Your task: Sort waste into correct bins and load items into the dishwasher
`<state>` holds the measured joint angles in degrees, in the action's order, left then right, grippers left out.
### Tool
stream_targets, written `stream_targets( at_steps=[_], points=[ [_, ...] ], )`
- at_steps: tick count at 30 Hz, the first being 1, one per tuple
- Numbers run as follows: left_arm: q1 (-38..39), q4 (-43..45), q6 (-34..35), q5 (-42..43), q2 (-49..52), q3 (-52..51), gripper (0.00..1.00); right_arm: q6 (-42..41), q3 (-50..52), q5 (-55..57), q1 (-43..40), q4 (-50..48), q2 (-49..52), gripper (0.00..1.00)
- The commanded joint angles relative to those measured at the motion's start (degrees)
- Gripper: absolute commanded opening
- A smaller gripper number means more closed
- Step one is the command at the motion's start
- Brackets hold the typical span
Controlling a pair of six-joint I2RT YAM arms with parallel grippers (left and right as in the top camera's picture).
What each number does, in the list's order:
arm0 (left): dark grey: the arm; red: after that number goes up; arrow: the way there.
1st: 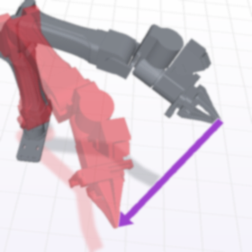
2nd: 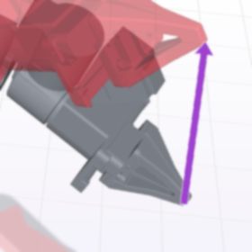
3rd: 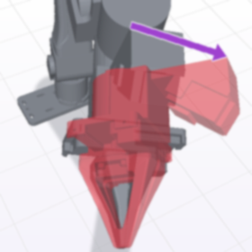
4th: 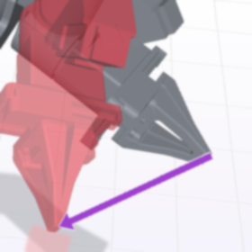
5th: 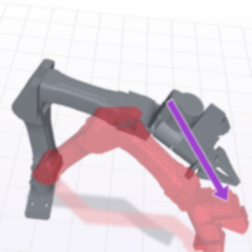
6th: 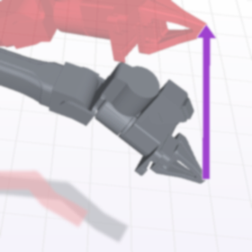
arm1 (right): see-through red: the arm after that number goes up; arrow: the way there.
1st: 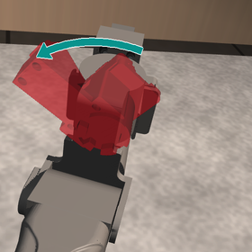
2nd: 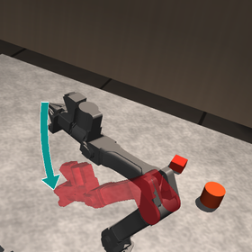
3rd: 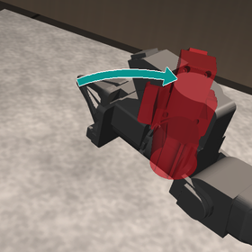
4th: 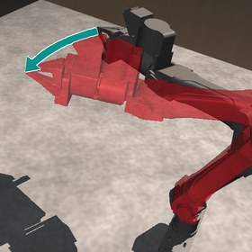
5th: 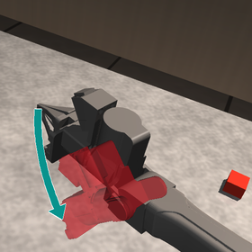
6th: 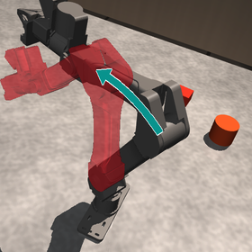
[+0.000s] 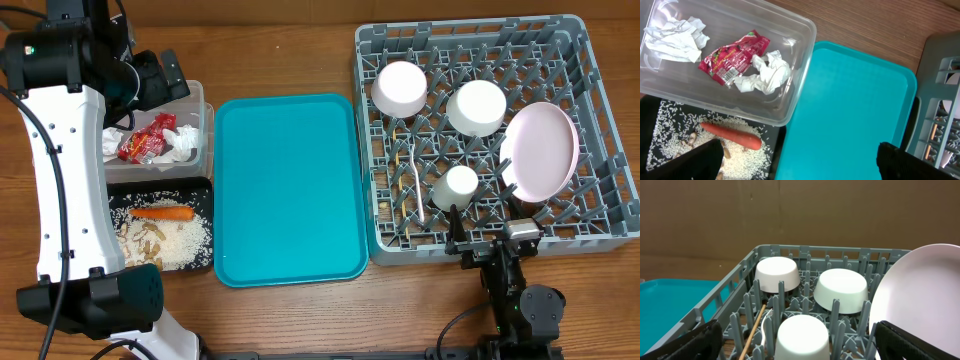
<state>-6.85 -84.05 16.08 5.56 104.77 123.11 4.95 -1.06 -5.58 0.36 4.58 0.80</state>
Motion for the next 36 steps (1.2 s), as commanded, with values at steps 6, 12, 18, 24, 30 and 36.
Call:
stream_targets(
  at_steps=[6, 12, 18, 24, 30, 36],
  points=[
    [0.1, 0.1, -0.2, 0.2, -0.1, 0.7, 1.00, 0.4, 0.6, -0.1, -0.2, -0.2, -0.6, 1.00],
    [0.1, 0.1, -0.2, 0.2, -0.1, 0.7, 1.00, 0.4, 0.6, -0.1, -0.2, -0.2, -0.6, 1.00],
    [0.1, 0.1, -0.2, 0.1, 0.3, 0.7, 1.00, 0.4, 0.6, -0.1, -0.2, -0.2, -0.6, 1.00],
    [0.1, 0.1, -0.2, 0.2, -0.4, 0.7, 1.00, 0.4, 0.6, -0.1, -0.2, -0.2, -0.6, 1.00],
    [0.2, 0.1, -0.2, 0.2, -5.9, 0.7, 1.00, 0.4, 0.6, -0.1, -0.2, -0.2, -0.6, 1.00],
    [0.2, 0.1, -0.2, 0.2, -16.4, 0.7, 1.00, 0.5, 0.6, -0.1, -0.2, -0.2, -0.6, 1.00]
  ],
)
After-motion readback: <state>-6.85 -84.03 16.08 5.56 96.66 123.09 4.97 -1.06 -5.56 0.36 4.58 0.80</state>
